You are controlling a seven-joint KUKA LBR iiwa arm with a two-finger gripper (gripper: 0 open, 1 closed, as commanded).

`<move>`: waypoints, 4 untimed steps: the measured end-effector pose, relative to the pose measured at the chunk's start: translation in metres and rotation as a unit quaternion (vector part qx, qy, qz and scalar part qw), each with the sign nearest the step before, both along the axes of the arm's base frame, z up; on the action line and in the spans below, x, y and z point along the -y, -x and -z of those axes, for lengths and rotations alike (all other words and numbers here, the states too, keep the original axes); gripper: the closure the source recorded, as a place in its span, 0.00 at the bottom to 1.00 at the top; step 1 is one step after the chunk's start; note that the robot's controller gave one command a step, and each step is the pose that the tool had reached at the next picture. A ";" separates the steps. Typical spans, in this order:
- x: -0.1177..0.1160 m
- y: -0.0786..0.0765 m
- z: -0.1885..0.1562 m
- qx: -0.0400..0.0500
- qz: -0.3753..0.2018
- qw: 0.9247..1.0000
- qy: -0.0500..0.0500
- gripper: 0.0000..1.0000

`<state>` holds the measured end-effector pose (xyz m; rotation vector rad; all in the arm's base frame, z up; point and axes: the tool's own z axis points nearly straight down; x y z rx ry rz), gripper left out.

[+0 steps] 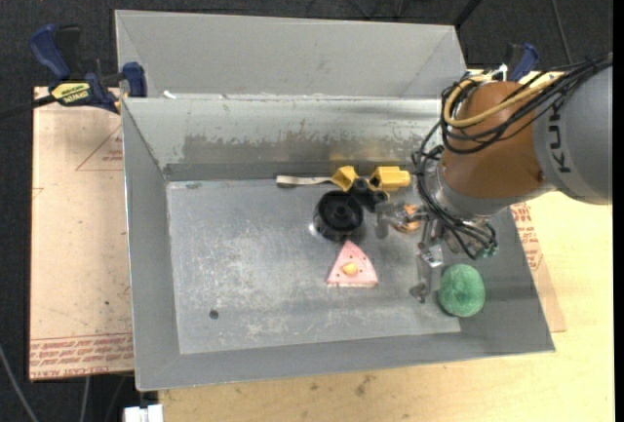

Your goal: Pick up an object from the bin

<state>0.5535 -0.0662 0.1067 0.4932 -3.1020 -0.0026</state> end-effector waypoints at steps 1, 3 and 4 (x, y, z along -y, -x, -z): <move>-0.009 -0.008 0.016 0.001 0.122 0.992 0.000 0.00; -0.013 -0.057 0.032 0.003 -0.055 0.998 0.000 0.00; -0.031 -0.086 0.036 -0.002 -0.011 1.000 0.000 0.00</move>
Offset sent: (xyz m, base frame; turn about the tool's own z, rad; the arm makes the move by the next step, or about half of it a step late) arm 0.0618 0.0303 -0.0302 -0.0867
